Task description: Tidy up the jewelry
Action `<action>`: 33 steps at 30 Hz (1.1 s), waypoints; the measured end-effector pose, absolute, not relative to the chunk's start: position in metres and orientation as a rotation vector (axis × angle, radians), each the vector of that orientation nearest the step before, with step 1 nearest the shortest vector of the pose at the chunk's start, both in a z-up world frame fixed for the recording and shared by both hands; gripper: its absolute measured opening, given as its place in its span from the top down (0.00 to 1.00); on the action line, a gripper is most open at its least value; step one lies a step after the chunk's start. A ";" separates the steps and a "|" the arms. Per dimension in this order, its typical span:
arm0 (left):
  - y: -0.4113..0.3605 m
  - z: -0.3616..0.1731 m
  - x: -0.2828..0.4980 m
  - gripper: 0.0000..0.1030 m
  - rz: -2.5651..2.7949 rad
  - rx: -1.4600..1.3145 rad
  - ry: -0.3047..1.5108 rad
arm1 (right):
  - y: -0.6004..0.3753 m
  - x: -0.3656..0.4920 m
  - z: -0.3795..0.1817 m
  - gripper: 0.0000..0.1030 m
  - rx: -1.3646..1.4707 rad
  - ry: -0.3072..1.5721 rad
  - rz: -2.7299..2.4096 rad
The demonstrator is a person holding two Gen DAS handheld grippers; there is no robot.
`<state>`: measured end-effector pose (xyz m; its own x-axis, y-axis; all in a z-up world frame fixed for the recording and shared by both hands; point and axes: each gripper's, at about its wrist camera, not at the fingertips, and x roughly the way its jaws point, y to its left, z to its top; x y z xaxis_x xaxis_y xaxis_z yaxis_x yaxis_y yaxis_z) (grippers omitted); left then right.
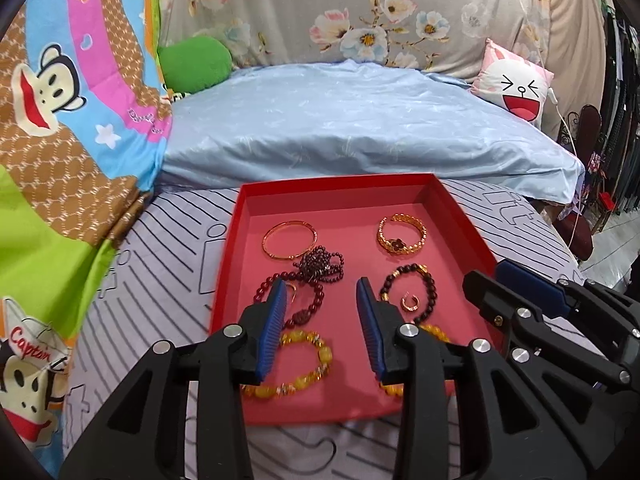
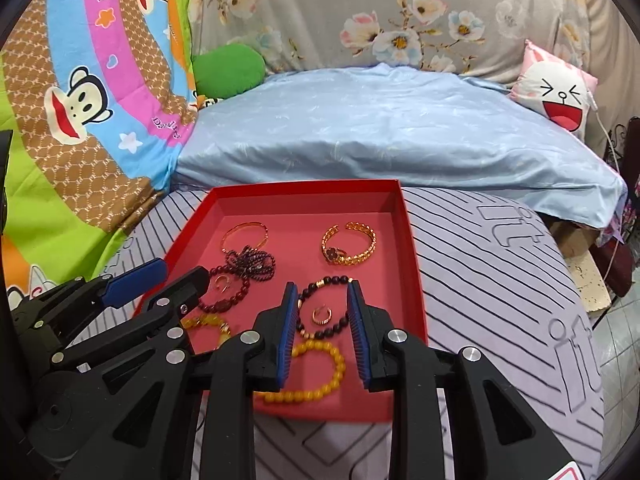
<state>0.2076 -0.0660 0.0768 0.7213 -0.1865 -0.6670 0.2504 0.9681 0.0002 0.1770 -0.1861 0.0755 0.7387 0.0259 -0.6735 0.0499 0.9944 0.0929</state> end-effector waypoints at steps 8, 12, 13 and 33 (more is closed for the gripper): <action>-0.057 0.084 0.165 0.57 -0.216 0.102 0.701 | -0.179 0.134 0.083 0.74 0.102 0.718 -0.032; -0.050 0.081 0.147 0.52 -0.205 0.090 0.708 | -0.175 0.115 0.079 0.67 0.084 0.703 -0.056; -0.048 0.079 0.143 0.51 -0.201 0.086 0.711 | -0.175 0.112 0.078 0.64 0.082 0.701 -0.060; -0.036 0.033 0.114 0.35 -0.068 0.104 0.706 | -0.164 0.082 0.032 0.54 0.047 0.720 -0.130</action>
